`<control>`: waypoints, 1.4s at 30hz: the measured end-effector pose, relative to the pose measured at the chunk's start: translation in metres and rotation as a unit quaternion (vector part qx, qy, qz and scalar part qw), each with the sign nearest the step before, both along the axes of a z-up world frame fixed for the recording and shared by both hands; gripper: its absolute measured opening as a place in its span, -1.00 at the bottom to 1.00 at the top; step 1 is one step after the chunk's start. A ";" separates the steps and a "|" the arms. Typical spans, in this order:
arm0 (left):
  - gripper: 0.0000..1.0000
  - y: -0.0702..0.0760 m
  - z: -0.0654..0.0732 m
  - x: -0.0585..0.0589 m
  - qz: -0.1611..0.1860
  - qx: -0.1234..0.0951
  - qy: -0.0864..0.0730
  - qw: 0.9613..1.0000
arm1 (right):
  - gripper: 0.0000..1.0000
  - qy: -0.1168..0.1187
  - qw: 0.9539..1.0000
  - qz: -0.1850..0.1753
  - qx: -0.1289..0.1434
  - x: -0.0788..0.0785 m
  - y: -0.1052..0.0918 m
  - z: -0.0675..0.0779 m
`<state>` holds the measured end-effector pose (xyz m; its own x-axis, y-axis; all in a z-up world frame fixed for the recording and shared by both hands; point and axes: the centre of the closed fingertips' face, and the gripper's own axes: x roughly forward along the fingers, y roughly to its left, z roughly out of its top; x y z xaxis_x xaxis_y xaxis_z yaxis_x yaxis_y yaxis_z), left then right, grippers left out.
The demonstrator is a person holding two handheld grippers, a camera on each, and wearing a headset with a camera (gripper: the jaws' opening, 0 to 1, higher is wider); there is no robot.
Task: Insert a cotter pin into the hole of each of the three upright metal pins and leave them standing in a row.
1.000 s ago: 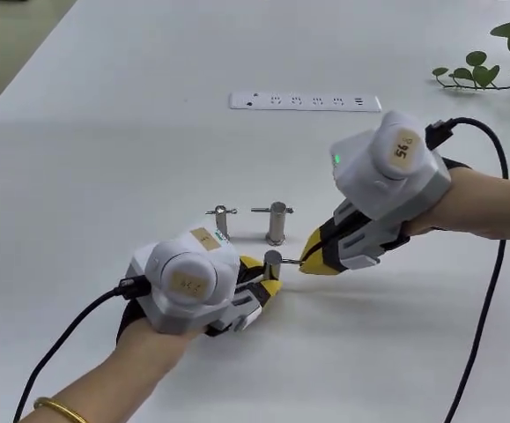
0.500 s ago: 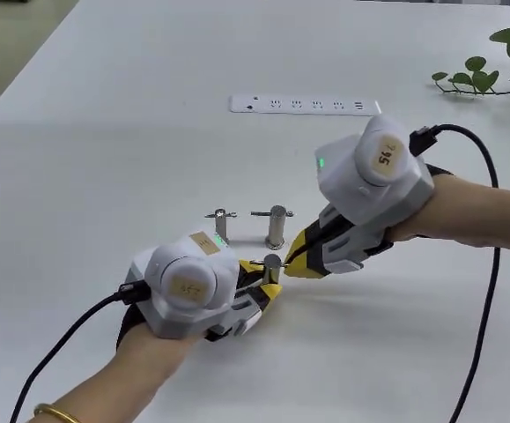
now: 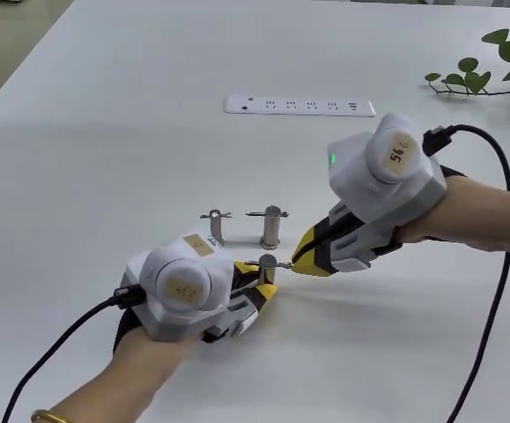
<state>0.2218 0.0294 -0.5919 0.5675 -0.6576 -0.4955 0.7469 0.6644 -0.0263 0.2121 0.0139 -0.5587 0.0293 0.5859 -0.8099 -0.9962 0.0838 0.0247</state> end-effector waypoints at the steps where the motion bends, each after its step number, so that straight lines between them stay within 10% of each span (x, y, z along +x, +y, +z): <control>1: -0.79 0.000 0.000 0.000 0.000 0.000 0.000 1.000 | -1.00 0.002 1.000 -0.002 0.001 0.000 0.000 0.000; 42: -0.54 0.022 0.008 -0.010 -0.007 -0.014 0.016 1.000 | -0.67 0.022 0.997 -0.041 0.055 -0.001 0.031 0.003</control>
